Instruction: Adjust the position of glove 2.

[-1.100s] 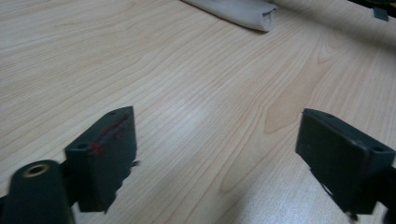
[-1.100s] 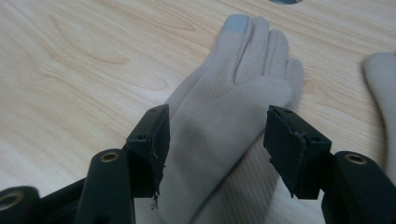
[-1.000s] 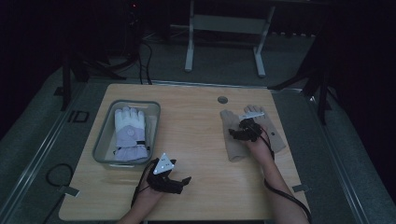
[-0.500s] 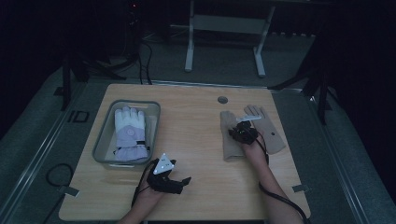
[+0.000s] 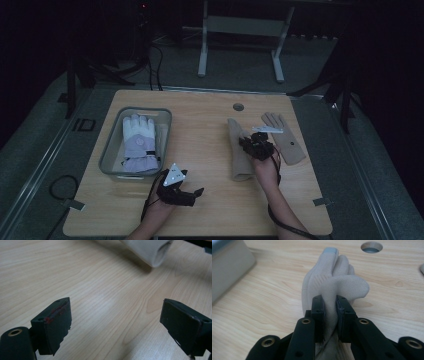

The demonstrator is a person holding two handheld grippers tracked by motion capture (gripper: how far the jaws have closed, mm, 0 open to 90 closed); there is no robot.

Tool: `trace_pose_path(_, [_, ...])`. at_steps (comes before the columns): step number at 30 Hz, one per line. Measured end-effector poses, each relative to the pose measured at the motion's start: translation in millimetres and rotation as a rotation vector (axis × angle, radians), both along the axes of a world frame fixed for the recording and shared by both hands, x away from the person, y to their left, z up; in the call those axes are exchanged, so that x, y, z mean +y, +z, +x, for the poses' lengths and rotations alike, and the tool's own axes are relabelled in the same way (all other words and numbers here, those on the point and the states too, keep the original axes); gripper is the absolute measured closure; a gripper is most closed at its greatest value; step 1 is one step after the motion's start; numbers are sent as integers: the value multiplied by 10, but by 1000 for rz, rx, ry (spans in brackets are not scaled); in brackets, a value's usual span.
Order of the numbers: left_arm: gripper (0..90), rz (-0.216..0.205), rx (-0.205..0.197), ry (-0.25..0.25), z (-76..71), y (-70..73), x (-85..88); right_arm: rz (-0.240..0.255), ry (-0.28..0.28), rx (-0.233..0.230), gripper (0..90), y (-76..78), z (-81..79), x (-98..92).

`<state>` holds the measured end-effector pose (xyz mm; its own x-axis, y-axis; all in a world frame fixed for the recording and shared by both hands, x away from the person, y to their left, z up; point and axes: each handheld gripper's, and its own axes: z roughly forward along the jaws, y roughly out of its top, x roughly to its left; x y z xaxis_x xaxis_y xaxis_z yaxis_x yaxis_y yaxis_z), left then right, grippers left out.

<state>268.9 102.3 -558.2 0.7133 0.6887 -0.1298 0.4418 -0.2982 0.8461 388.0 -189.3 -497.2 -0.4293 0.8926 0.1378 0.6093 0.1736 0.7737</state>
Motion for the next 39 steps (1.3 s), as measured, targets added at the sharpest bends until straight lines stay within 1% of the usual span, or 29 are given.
trace_pose_path(1, [105, 2, 0, 4, 2, 0, 2, -24, -9, -8, 784, 10, -44, 44])
trace_pose_path(2, [105, -2, -2, 9, 0, -1, 7, -36, -13, -19, 784, 17, -85, 84])
trace_pose_path(3, [105, -5, -2, 12, -2, -2, 12, -26, -2, -18, 784, 22, -119, 115])
trace_pose_path(5, [105, -4, -1, 14, -8, -2, 18, -26, -6, -28, 783, 34, -194, 183])
trace_pose_path(7, [105, -7, -3, 16, -15, 0, 23, 8, 0, -29, 783, 44, -257, 226])
trace_pose_path(9, [105, -11, -7, 15, -15, -1, 26, -1, 0, -46, 781, 39, -303, 285])
trace_pose_path(10, [106, -11, -8, 16, -14, -4, 25, 18, 1, -38, 781, 22, -310, 306])
trace_pose_path(11, [105, -8, -8, 19, -12, -7, 24, 30, -1, -26, 781, 0, -313, 331])
trace_pose_path(13, [105, -4, -9, 20, -12, -14, 24, 37, 5, -18, 779, -60, -309, 395])
trace_pose_path(15, [105, -1, -10, 21, -14, -25, 22, 33, 7, -13, 777, -130, -294, 459])
trace_pose_path(16, [105, -1, -10, 21, -14, -25, 22, 33, 7, -13, 777, -130, -294, 459])
trace_pose_path(17, [105, -1, -11, 17, -14, -29, 25, 16, 7, -3, 776, -215, -257, 509])
trace_pose_path(18, [105, 3, -12, 19, -12, -31, 25, 9, 9, 3, 773, -251, -237, 527])
trace_pose_path(19, [105, 3, -12, 19, -12, -31, 25, 9, 9, 3, 773, -251, -237, 527])
trace_pose_path(20, [105, -1, -13, 20, -12, -30, 29, -2, 3, 17, 767, -328, -203, 544])
trace_pose_path(21, [106, -1, -12, 19, -12, -30, 29, -6, 2, 24, 762, -354, -195, 548])
trace_pose_path(22, [105, -2, -13, 19, -13, -31, 29, -26, 1, 25, 751, -402, -183, 555])
trace_pose_path(23, [106, -2, -13, 19, -13, -31, 29, -26, 1, 25, 751, -402, -183, 555])
trace_pose_path(24, [105, 1, -14, 17, -15, -32, 26, -67, 7, 39, 711, -479, -164, 562])
trace_pose_path(26, [105, 2, -14, 15, -16, -33, 21, -84, 23, 69, 646, -542, -143, 564])
trace_pose_path(27, [105, 2, -14, 15, -16, -33, 21, -84, 23, 69, 646, -542, -143, 564])
trace_pose_path(28, [106, 5, -15, 15, -17, -33, 15, -100, 32, 56, 600, -561, -148, 576])
trace_pose_path(30, [105, 3, -16, 13, -18, -33, 13, -114, 44, 51, 564, -566, -151, 596])
trace_pose_path(31, [105, 3, -16, 13, -18, -33, 13, -114, 44, 51, 564, -566, -151, 596])
trace_pose_path(32, [105, 2, -18, 13, -23, -32, 14, -119, 50, 39, 544, -575, -154, 605])
trace_pose_path(35, [105, 1, -22, 13, -28, -32, 18, -116, 56, 42, 525, -556, -159, 594])
trace_pose_path(36, [105, -1, -19, 12, -27, -35, 19, -108, 62, 45, 506, -518, -163, 570])
trace_pose_path(39, [105, 7, -17, 9, -26, -39, 15, -108, 68, 34, 507, -435, -163, 518])
